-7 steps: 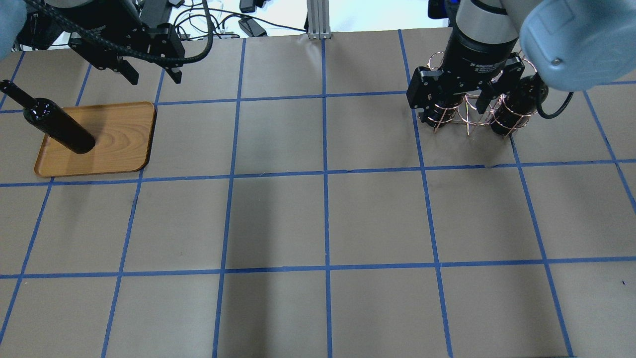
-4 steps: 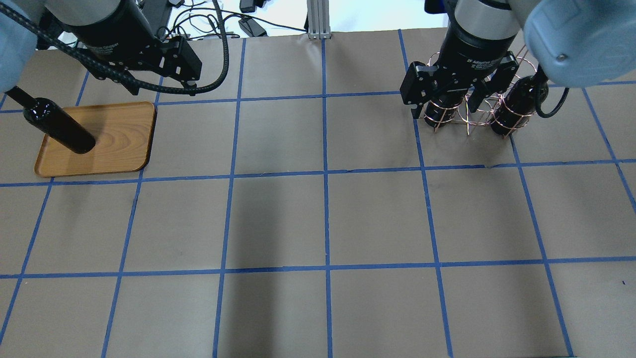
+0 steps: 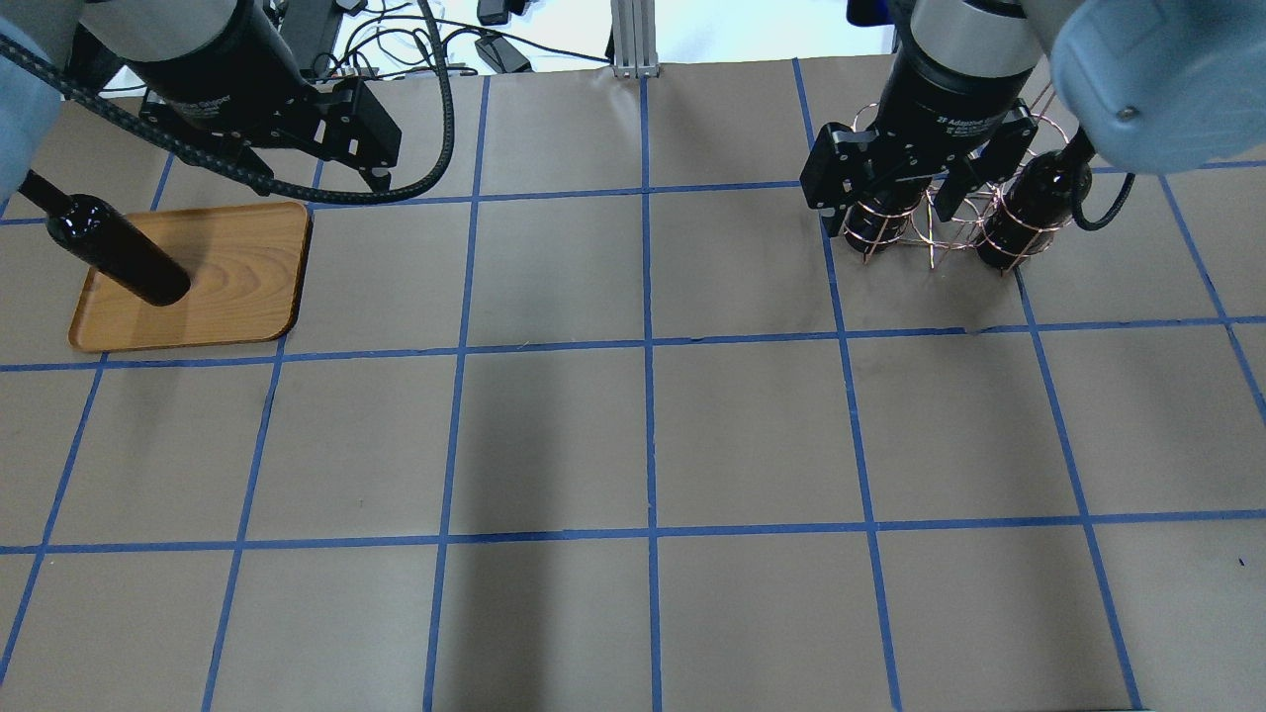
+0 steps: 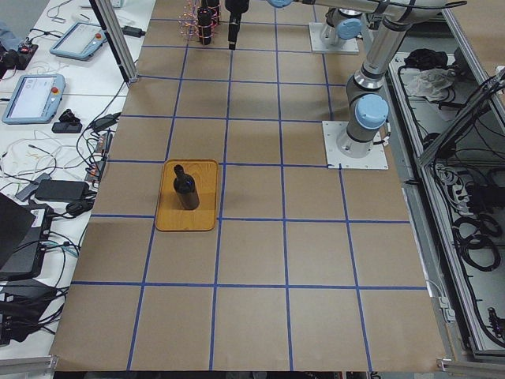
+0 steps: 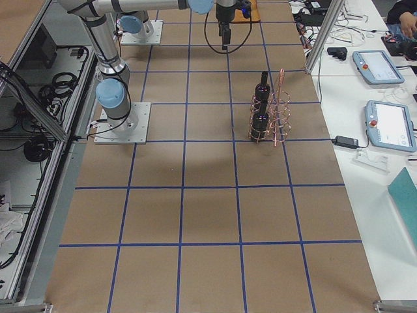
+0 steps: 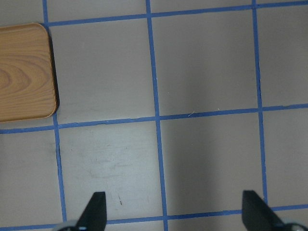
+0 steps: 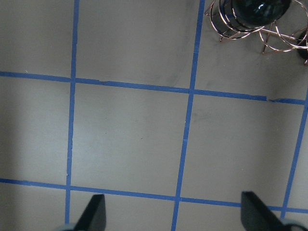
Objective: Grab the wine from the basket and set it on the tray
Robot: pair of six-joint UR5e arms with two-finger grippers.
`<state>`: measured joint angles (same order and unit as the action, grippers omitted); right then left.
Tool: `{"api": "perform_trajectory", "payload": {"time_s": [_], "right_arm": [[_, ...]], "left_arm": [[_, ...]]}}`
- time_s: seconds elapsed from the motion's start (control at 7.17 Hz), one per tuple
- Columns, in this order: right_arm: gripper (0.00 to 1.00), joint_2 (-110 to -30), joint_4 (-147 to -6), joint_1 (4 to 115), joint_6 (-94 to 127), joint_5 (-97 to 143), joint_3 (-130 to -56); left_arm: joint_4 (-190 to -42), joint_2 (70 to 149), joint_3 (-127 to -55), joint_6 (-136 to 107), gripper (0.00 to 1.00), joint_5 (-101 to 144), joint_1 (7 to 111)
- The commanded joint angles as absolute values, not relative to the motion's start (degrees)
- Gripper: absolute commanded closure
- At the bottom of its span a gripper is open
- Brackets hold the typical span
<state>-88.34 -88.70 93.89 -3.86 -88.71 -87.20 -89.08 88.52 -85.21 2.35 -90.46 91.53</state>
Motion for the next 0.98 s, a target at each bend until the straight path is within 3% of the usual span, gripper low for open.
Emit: {"api": "perform_trajectory", "payload": {"time_s": [0.0, 0.84], "right_arm": [[0.0, -88.8, -88.8, 93.6, -4.1, -88.8, -87.2], [0.0, -89.5, -88.2, 93.7, -2.4, -88.5, -87.4]], "left_arm": [[-89.4, 88.1, -85.3, 2.3, 0.0, -90.4, 91.4], [-89.0, 88.2, -85.9, 1.5, 0.0, -90.4, 91.5]]}}
